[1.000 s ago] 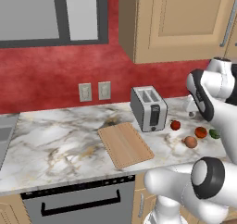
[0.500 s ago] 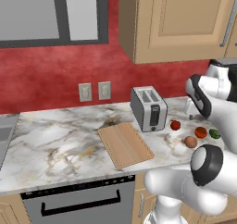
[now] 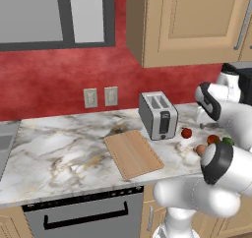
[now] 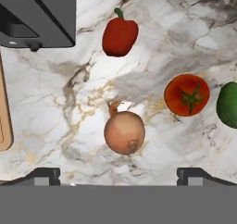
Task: Place the avocado, onion, tomato, and bell pepper on the cutting board.
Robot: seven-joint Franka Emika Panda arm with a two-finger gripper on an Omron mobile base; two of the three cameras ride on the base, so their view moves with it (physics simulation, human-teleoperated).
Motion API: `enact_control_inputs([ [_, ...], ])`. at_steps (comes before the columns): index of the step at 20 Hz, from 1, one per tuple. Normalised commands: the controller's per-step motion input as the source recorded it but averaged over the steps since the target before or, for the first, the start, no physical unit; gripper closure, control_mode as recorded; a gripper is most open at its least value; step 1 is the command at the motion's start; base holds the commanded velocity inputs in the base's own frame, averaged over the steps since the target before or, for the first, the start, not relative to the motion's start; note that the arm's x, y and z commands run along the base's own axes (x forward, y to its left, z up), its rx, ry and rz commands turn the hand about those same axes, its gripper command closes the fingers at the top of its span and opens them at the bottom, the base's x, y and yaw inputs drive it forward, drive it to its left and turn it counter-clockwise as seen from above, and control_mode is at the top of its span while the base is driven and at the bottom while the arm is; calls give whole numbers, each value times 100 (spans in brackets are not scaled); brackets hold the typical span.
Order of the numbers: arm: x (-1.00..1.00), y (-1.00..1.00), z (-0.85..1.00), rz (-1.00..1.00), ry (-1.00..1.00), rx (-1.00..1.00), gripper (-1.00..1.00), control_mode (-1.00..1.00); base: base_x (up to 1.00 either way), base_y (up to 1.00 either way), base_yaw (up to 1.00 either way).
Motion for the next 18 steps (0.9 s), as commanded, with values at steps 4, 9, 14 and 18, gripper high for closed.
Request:
enact_control_inputs([
  [4, 5, -6, -21, 0, 0, 0, -100, -100, 0, 0, 0],
  [9, 0, 0, -25, 0, 1, 0, -100, -100, 0, 0, 0],
  [14, 0, 0, -37, -1, 5, 0, -100, -100, 0, 0, 0],
  [18, 0, 0, -40, -2, 7, 0, -100, -100, 0, 0, 0],
])
